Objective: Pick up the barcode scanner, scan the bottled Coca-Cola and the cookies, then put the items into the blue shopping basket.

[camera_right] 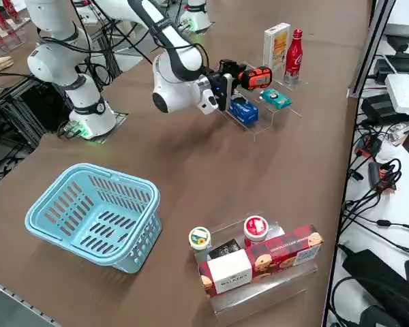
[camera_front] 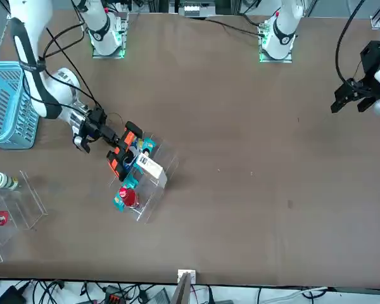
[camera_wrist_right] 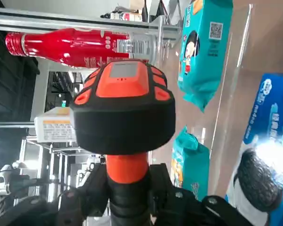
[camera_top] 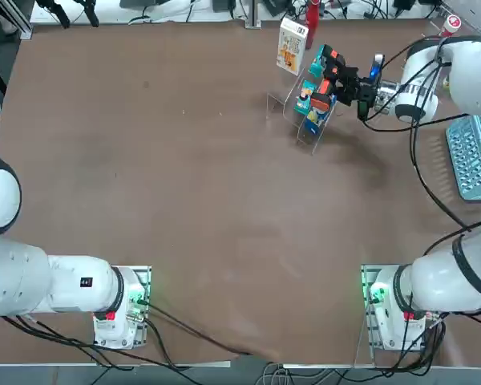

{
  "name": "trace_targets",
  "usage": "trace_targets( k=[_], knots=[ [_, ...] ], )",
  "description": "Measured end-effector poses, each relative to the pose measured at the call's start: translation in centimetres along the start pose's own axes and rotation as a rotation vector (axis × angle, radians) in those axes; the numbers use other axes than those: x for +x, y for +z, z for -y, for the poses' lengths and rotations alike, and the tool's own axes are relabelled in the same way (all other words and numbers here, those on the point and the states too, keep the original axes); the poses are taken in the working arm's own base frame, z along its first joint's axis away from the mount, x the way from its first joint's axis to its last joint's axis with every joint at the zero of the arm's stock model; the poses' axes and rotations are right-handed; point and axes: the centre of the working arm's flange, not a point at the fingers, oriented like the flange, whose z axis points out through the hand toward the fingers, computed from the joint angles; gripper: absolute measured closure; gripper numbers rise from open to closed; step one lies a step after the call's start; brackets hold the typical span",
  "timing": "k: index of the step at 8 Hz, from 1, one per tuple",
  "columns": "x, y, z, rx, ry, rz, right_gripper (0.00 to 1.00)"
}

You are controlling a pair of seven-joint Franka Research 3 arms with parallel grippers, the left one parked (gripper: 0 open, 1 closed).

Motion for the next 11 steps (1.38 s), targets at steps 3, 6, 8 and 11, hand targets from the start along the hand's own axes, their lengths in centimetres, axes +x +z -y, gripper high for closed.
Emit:
trace_targets(
  k=[3, 6, 8, 11],
  knots=[
    [0.5, 0.4, -0.4, 0.005, 0.006, -0.008, 0.56],
    [0.9, 0.7, -0.8, 0.006, 0.006, -0.007, 0.56],
    [1.3, 0.7, 0.0, 0.017, -0.006, -0.009, 0.56],
    [-0.1, 0.3, 2.5, 0.032, -0.018, 0.0, 0.56]
  ],
)
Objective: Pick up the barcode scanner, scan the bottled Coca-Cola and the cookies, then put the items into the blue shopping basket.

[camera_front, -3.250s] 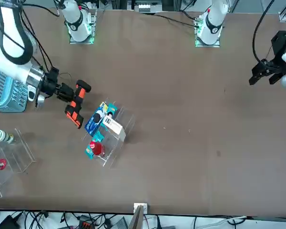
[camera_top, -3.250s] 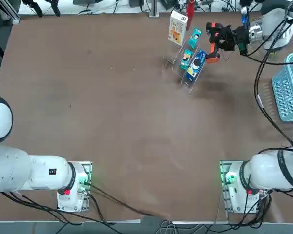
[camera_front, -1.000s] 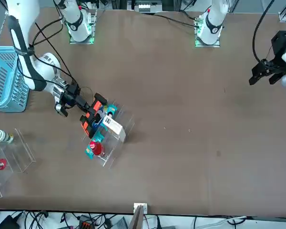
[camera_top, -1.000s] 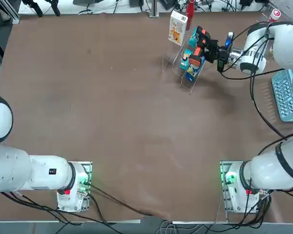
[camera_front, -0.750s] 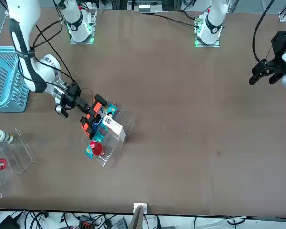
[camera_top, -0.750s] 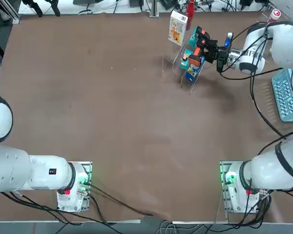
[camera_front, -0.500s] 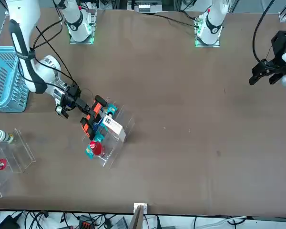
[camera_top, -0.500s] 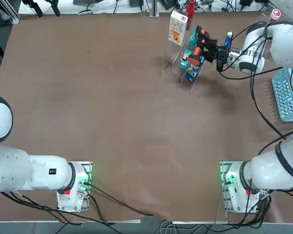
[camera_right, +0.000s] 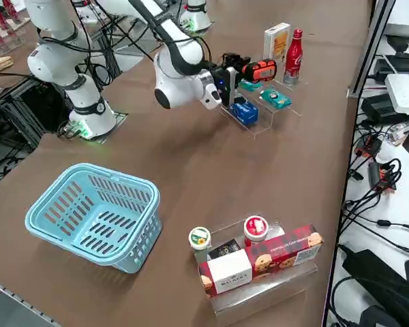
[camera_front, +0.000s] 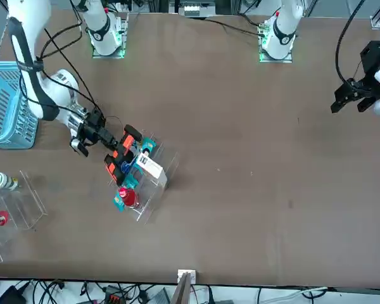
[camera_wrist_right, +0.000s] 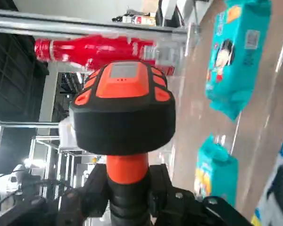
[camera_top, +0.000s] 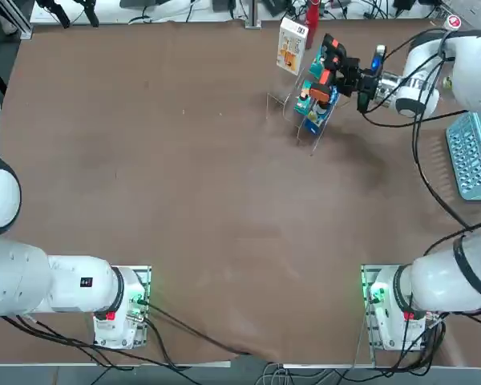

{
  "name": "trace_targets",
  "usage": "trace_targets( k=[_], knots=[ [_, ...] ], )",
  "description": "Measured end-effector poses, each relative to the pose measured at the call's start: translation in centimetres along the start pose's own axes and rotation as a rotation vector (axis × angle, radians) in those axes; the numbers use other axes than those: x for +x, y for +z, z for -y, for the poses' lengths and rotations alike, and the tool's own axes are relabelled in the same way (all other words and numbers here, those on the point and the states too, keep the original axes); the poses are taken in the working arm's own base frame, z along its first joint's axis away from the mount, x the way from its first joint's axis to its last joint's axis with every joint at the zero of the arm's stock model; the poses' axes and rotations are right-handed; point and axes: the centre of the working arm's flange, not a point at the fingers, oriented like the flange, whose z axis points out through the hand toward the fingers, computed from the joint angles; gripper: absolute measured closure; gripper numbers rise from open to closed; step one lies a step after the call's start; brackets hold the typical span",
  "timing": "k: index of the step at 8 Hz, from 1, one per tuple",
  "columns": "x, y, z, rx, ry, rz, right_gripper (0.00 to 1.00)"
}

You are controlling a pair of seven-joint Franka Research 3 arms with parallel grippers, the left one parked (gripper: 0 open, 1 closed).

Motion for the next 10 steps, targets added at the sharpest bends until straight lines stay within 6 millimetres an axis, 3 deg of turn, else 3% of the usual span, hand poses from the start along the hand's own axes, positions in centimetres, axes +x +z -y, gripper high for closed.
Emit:
trace_targets(
  k=[2, 4, 10],
  knots=[
    [-2.9, 0.0, 0.2, -0.009, -0.008, 0.032, 0.56],
    [-5.3, 0.0, -0.9, -0.026, -0.058, 0.062, 0.56],
    [-7.4, 1.4, -2.2, -0.021, -0.057, 0.116, 0.56]
  ],
)
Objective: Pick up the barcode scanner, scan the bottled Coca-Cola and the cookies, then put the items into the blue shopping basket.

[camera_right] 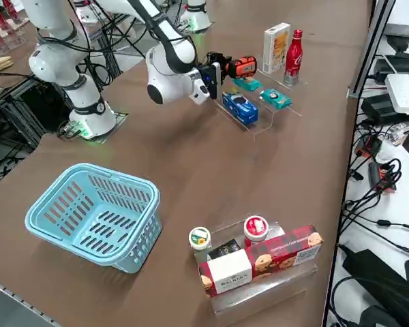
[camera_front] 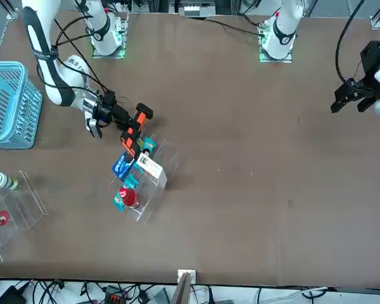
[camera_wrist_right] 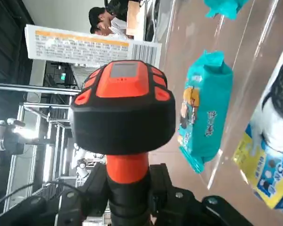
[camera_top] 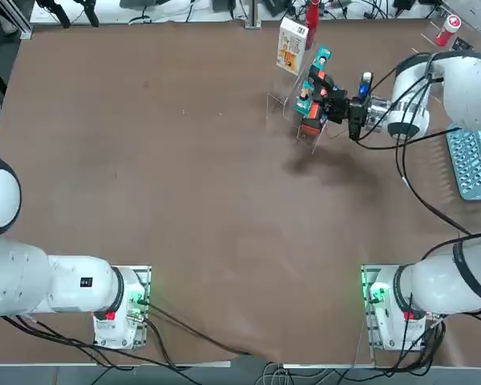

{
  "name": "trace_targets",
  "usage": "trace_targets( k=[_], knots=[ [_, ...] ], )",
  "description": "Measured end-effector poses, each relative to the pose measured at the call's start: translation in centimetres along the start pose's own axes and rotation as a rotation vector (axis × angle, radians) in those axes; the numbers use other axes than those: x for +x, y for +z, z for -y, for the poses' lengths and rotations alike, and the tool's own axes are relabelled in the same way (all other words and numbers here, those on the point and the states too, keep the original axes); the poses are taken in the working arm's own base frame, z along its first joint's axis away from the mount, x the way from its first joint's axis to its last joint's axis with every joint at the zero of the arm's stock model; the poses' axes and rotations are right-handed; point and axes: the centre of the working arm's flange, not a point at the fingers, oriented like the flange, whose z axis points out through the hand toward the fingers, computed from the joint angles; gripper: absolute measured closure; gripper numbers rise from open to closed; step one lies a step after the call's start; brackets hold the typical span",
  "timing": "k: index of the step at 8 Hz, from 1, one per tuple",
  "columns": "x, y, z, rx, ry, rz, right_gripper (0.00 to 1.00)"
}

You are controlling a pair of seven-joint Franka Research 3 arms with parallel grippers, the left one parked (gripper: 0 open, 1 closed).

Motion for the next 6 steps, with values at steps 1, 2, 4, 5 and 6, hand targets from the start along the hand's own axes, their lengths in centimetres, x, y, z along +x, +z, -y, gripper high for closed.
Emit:
trace_targets(
  k=[1, 2, 4, 5, 6],
  knots=[
    [-0.2, 0.3, -0.1, 0.009, 0.004, 0.009, 0.56],
    [-0.1, 0.4, -0.2, 0.012, 0.004, 0.009, 0.56],
    [1.0, 0.4, -0.2, 0.015, -0.005, -0.002, 0.56],
    [1.8, 0.5, -0.5, 0.015, -0.008, -0.01, 0.56],
    [2.3, 0.6, -0.9, 0.014, -0.005, -0.013, 0.56]
  ],
)
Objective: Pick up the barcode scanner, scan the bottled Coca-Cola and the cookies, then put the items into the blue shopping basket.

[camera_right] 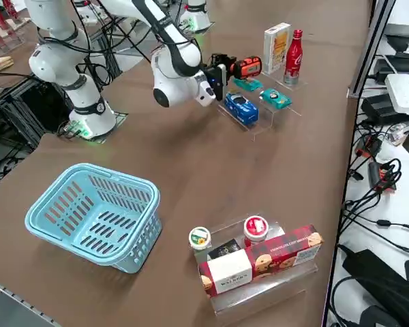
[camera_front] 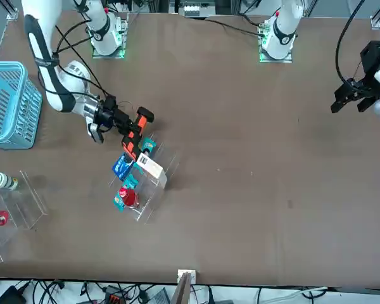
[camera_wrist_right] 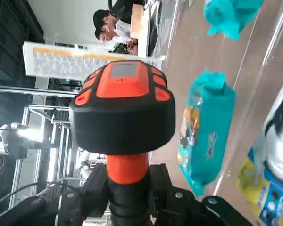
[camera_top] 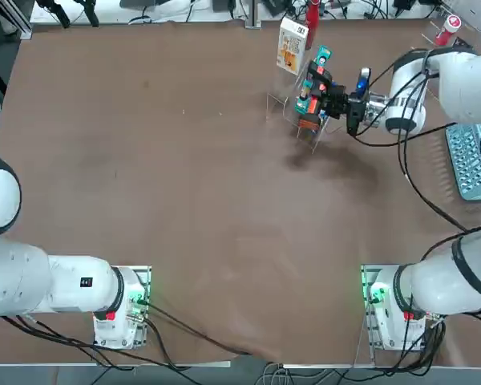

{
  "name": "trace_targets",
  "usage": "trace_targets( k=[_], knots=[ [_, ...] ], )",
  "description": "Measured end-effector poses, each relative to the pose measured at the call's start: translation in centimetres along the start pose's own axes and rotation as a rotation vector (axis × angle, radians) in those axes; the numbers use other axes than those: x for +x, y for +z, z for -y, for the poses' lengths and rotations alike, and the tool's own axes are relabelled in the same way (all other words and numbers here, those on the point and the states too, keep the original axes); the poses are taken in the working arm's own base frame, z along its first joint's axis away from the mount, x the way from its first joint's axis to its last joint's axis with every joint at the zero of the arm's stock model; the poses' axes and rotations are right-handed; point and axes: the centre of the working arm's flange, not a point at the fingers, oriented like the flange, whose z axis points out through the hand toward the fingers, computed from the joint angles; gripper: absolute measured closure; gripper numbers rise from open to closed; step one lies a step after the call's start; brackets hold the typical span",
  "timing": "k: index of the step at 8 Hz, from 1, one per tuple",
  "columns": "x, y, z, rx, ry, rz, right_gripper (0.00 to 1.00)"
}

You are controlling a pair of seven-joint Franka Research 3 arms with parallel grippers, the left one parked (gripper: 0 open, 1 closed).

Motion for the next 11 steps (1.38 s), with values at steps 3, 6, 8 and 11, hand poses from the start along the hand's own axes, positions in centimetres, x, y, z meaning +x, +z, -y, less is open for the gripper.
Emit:
trace_targets(
  k=[3, 6, 8, 11],
  knots=[
    [0.5, 0.4, -1.0, -0.003, 0.028, -0.001, 0.56],
    [1.0, 0.3, -0.9, -0.002, 0.032, -0.009, 0.56],
    [1.7, -0.1, -0.5, -0.001, 0.041, -0.017, 0.56],
    [5.7, -2.7, 2.1, -0.072, 0.02, 0.062, 0.56]
  ],
)
